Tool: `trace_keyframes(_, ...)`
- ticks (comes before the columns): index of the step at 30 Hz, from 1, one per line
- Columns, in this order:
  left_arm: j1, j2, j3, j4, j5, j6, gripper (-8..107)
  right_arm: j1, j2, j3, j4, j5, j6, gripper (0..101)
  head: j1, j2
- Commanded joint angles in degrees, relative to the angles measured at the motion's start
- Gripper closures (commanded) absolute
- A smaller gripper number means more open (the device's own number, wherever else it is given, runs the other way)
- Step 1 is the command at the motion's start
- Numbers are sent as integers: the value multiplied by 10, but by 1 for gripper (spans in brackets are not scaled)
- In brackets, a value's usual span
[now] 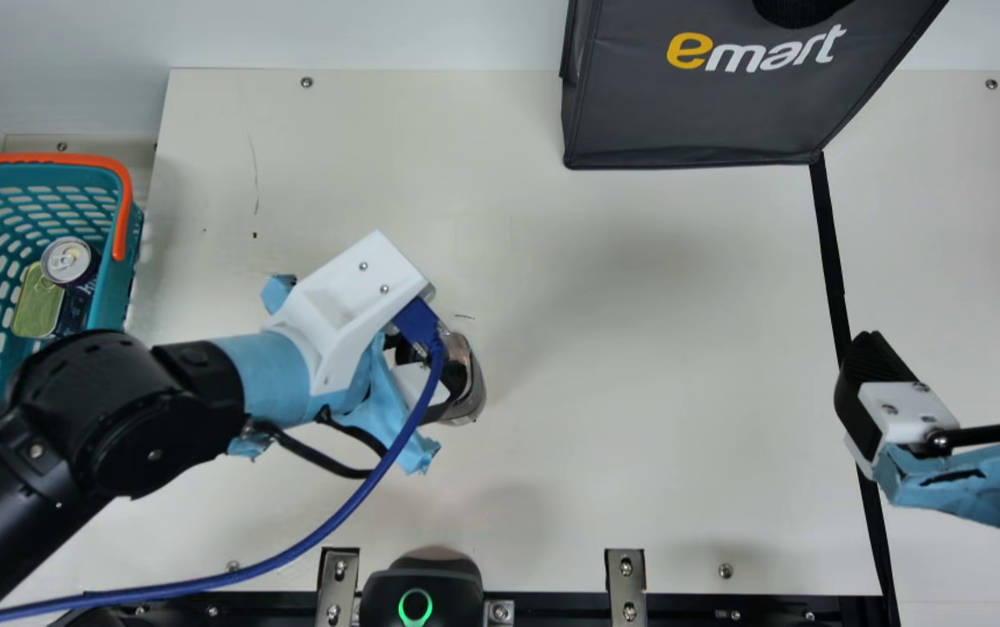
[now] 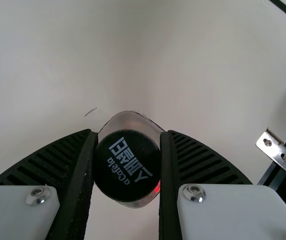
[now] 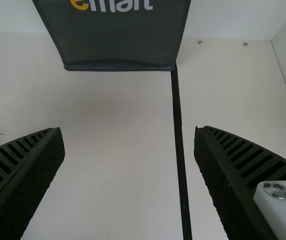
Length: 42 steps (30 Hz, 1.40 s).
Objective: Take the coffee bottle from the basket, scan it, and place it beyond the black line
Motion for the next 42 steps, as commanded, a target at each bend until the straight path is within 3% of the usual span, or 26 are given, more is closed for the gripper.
trace_keyframes(1,-3,5,-7,2,-1,0,89,0,0,0,0,0,0,10,-9,1)
trace_keyframes(42,-60,201,-200,61,-26,-30,89,0,0,0,0,0,0,10,-9,1)
